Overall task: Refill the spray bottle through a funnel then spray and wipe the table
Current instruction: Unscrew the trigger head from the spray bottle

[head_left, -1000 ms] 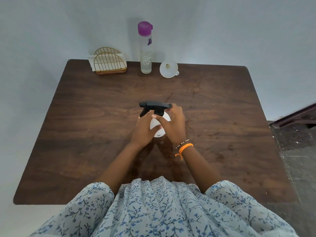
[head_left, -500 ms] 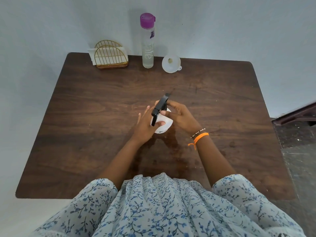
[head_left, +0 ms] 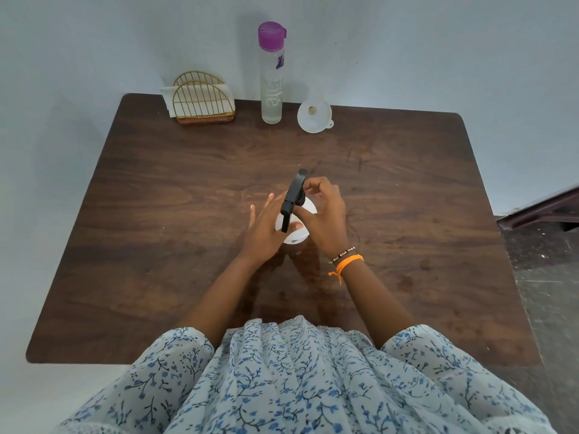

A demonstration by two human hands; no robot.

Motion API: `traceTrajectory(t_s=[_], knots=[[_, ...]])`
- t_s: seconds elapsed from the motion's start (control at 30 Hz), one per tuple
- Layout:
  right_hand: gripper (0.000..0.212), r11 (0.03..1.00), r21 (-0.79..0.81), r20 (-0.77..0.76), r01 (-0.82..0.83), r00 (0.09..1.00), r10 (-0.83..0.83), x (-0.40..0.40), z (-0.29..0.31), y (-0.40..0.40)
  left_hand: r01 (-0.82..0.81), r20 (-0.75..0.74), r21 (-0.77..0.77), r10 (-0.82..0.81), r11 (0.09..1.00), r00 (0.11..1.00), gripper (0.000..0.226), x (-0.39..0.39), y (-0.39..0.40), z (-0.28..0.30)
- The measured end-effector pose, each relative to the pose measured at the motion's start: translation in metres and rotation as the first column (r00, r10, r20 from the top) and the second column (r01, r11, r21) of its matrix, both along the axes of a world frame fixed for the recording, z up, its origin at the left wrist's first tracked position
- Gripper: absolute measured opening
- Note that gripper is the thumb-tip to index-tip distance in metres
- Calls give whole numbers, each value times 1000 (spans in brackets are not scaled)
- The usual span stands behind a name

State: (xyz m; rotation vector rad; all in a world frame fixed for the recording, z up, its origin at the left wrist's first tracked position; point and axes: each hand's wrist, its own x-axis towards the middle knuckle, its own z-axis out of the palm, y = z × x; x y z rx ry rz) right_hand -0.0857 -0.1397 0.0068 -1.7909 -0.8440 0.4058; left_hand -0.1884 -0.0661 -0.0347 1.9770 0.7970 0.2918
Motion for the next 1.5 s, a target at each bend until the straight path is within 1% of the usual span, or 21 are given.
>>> traceTrajectory(t_s=[0.1, 0.23, 0.33, 0.4, 0.47, 0.53, 0.6, 0.67, 0.73, 0.8, 0.87, 0.93, 1.03, 1.1, 1.17, 1.2, 1.23, 1.3, 1.37, 1.43, 1.5], knots=[[31, 998, -21, 18, -65, 998, 66, 5, 5, -5, 1, 5, -9, -1, 1000, 1000, 67, 0, 2, -1], [33, 969, -70, 56, -236, 969, 240, 19, 2, -10, -11, -7, -11, 11, 1000, 1000, 69, 1, 1, 0], [52, 931, -149, 45, -333, 938, 343, 34, 2, -15, -10, -7, -24, 10, 1000, 1000, 68, 1, 2, -3], [57, 916, -160, -20, -367, 929, 369, 38, 6, -18, -9, -6, -25, 9, 1000, 1000, 69, 1, 2, -4], [55, 916, -125, -125, -380, 922, 366, 36, 11, -23, -6, -14, -15, 5, 1000, 1000, 69, 1, 2, -4], [52, 921, -82, -164, -381, 917, 365, 31, 15, -27, -2, -19, -6, 2, 1000, 1000, 69, 1, 2, -4], [48, 939, -69, -138, -336, 936, 325, 20, 17, -26, 6, -17, 5, -5, 1000, 1000, 69, 1, 2, -3], [44, 974, -80, -35, -214, 977, 211, 8, 17, -20, 4, -10, 17, -3, 1000, 1000, 63, 1, 1, -2], [46, 994, -71, 64, -82, 994, 87, -2, 15, -12, -5, -4, 22, 5, 1000, 1000, 58, 1, 1, -2], [40, 999, -44, 86, 3, 996, 0, -6, 14, -7, 0, -11, 14, 0, 1000, 1000, 64, 1, 1, -1], [37, 999, -27, 71, 36, 997, -34, -5, 14, -7, 10, -19, 4, -10, 1000, 1000, 74, 1, 2, -2], [38, 999, -45, 57, 26, 998, -23, -1, 15, -9, 11, -15, 4, -11, 1000, 1000, 79, 2, 3, -5], [38, 995, -99, 71, -4, 997, 12, 5, 17, -11, -5, -34, 27, 6, 1000, 999, 70, 3, 5, -12], [36, 992, -124, 27, -33, 999, 37, 9, 17, -12, -15, -51, 38, 17, 999, 999, 64, 4, 5, -13], [37, 989, -115, 26, -97, 995, 101, 15, 15, -13, -18, -56, 41, 21, 999, 998, 62, 4, 5, -13], [41, 985, -107, 25, -137, 990, 140, 18, 14, -13, -16, -55, 42, 18, 999, 998, 62, 4, 5, -13], [44, 982, -92, 8, -167, 986, 168, 20, 12, -14, -14, -54, 45, 16, 999, 998, 62, 4, 5, -13], [47, 983, -28, -75, -183, 981, 181, 24, 7, -14, -15, -43, 48, 17, 999, 999, 61, 4, 5, -13], [51, 991, -23, -158, -130, 980, 125, 24, 5, -16, -11, -34, 46, 13, 999, 999, 62, 5, 3, -11], [45, 994, -17, -205, -106, 974, 100, 21, 4, -17, -5, -32, 43, 7, 999, 999, 66, 5, 3, -10], [39, 992, 6, -229, -129, 965, 127, 18, 6, -18, -9, -33, 48, 11, 999, 999, 65, 4, 3, -9]])
